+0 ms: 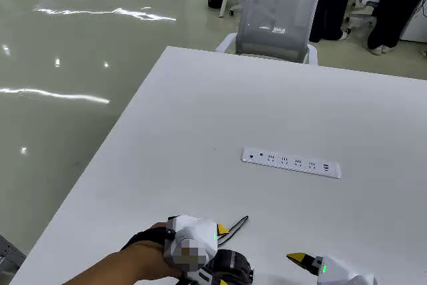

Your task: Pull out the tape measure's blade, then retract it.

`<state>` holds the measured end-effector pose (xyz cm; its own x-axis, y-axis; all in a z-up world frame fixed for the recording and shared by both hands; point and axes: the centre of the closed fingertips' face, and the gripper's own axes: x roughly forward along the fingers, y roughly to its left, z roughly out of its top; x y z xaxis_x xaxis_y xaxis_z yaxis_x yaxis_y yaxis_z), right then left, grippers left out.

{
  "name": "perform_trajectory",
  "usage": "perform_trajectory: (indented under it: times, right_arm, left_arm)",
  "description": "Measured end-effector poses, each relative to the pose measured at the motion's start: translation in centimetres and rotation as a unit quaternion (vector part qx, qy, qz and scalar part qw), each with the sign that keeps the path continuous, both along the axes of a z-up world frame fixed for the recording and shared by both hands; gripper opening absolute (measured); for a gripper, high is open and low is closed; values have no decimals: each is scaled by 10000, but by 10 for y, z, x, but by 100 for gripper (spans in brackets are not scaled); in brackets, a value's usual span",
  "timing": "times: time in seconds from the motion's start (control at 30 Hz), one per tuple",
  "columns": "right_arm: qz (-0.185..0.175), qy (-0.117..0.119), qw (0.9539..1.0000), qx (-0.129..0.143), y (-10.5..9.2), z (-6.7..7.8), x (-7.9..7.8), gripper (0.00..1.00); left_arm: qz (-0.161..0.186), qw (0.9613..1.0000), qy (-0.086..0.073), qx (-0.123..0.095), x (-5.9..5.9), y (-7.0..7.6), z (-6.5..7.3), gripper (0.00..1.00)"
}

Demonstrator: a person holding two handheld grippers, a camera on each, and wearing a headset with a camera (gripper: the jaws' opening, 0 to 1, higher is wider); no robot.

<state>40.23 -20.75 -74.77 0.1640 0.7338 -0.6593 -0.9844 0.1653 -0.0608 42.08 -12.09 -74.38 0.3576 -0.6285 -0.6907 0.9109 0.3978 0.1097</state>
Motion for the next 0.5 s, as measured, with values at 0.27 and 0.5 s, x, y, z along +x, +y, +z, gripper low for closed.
perform_trajectory:
  times: [0.27,0.5]
  right_arm:
    - [261,67,9994,-237,12,-15,3,54]
    - [345,132,9988,-331,23,-25,6,48]
  left_arm:
    - [-129,9998,28,155,0,-6,-11,53]
    - [-140,9995,116,248,5,-7,-22,49]
